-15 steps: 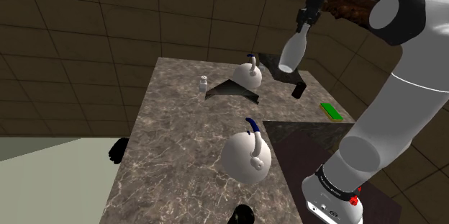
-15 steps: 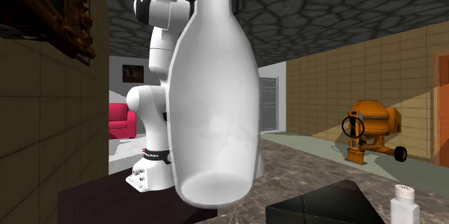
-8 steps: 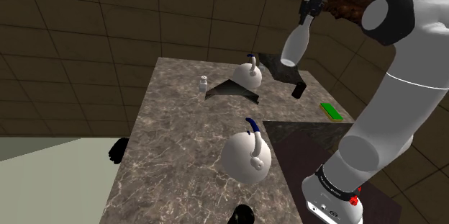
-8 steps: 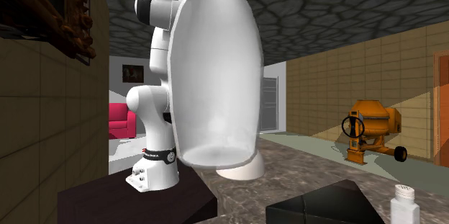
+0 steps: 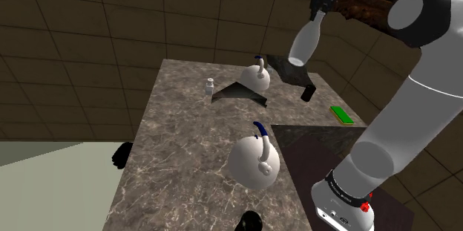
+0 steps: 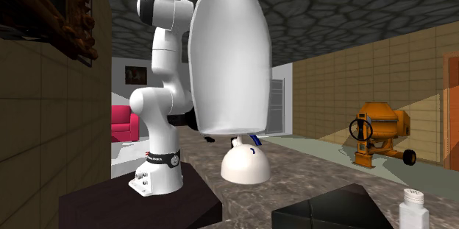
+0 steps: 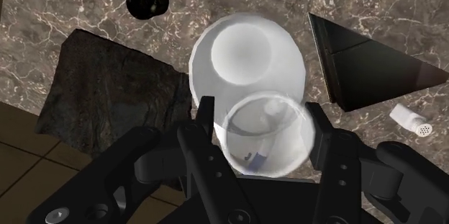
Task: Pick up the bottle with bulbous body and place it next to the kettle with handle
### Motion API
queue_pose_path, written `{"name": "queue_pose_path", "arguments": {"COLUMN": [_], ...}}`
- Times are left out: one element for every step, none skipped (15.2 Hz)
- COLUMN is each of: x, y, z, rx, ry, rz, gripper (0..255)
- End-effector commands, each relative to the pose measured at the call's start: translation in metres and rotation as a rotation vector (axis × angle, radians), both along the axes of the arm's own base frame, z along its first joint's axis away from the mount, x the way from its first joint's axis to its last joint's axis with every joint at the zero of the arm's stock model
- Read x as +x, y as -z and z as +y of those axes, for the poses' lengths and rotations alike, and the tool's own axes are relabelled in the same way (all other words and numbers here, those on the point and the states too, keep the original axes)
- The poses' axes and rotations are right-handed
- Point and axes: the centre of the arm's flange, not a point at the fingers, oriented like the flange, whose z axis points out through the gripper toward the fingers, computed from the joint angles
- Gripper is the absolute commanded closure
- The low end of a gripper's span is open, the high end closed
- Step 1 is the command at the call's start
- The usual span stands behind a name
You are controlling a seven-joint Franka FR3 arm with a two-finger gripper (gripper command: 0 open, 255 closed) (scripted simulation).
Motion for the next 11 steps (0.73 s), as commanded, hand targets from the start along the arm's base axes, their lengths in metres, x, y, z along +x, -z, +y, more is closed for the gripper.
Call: {"name": "queue_pose_path", "arguments": {"x": [-0.009,-0.013,-0.017,-0.021,-0.026,-0.03,-0.034,-0.039,-0.043,-0.047,-0.052], "y": [-0.004,-0.005,-0.007,-0.008,-0.009,-0.011,-0.012,-0.014,-0.015,-0.016,-0.018], "z": [0.024,0.036,0.049,0.061,0.073,0.086,0.098,0.111,0.123,0.135,0.148], "rx": [-0.001,-0.001,-0.001,-0.001,-0.001,-0.001,-0.001,-0.001,-0.001,-0.001,-0.001], "ry": [0.001,0.001,0.001,0.001,0.001,0.001,0.001,0.001,0.001,0.001,0.001], "rz": [0.0,0.0,0.0,0.0,0.0,0.0,0.0,0.0,0.0,0.0,0.0], "gripper": [255,255,255,255,255,255,255,255,255,255,255]}}
